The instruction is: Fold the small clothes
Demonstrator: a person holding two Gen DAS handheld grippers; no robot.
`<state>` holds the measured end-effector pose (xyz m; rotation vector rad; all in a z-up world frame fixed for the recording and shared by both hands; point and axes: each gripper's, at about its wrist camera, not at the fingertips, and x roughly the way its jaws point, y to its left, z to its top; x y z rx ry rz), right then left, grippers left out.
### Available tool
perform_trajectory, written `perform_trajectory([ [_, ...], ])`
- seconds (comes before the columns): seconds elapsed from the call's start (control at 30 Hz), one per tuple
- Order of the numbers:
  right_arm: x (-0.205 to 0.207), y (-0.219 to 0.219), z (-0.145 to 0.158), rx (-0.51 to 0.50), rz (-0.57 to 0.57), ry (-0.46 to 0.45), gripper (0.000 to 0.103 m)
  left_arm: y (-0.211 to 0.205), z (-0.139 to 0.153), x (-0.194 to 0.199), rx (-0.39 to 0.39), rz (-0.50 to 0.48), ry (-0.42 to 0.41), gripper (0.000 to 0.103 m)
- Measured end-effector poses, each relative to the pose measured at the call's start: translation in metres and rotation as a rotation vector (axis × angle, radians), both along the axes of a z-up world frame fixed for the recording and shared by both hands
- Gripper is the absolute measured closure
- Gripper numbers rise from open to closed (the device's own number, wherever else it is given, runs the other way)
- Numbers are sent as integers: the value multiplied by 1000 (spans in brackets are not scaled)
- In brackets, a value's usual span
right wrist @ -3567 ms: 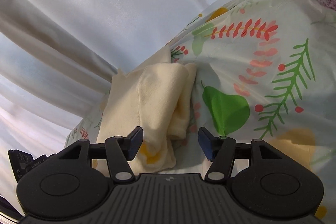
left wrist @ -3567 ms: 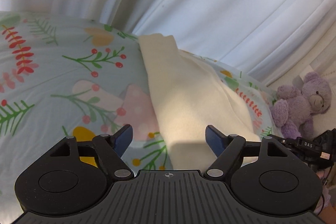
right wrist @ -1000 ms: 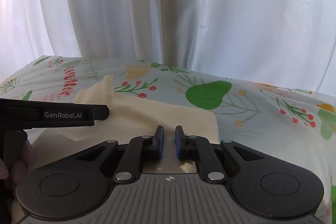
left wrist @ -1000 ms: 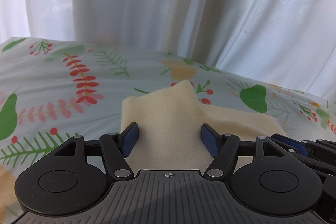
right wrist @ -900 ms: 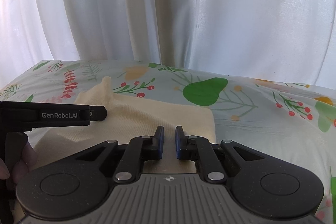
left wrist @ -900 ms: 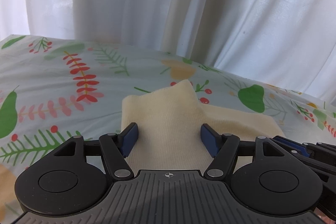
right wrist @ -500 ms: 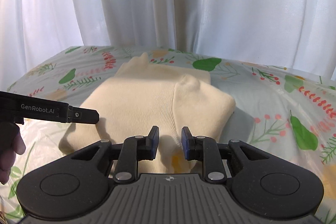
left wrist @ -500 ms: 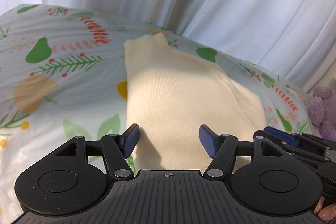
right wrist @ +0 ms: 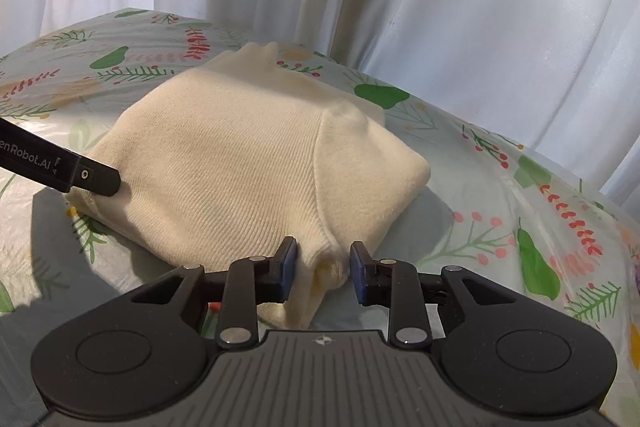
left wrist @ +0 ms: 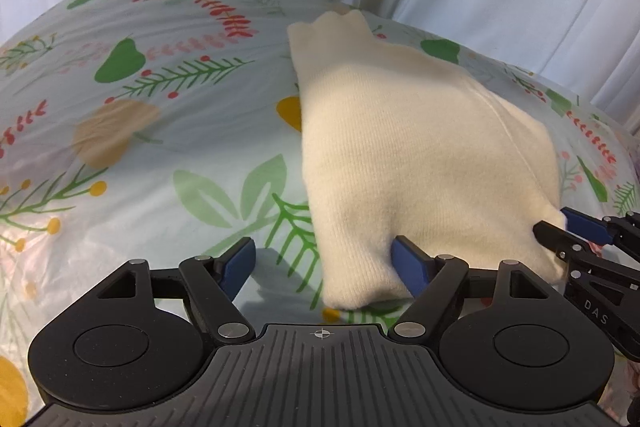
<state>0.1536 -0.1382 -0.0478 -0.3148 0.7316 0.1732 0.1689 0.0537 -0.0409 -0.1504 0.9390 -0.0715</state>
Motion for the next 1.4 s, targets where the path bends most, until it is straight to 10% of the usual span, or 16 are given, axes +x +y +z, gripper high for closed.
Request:
perform_trajectory([
  [0.13, -21, -3, 15, -11, -51, 105, 62, 0, 3, -22, 67, -48, 32, 20],
  [0.27, -43, -15, 17, 62, -109, 204, 22, -3, 0, -43, 99, -72, 91, 20],
  [0.47, -45, -12, 26, 176, -106, 304, 4, -14, 23, -54, 86, -72, 54, 9],
  [0.73, -11, 3, 43, 121, -165, 423, 4, -26, 44, -26, 222, -40, 50, 7],
  [1.0, -1, 4, 55, 129, -210, 416, 4, -24, 51, -18, 64, -55, 108, 7],
  [1.4, 9, -5, 52, 97, -299, 420, 4, -28, 47, -5, 111, -55, 169, 7],
])
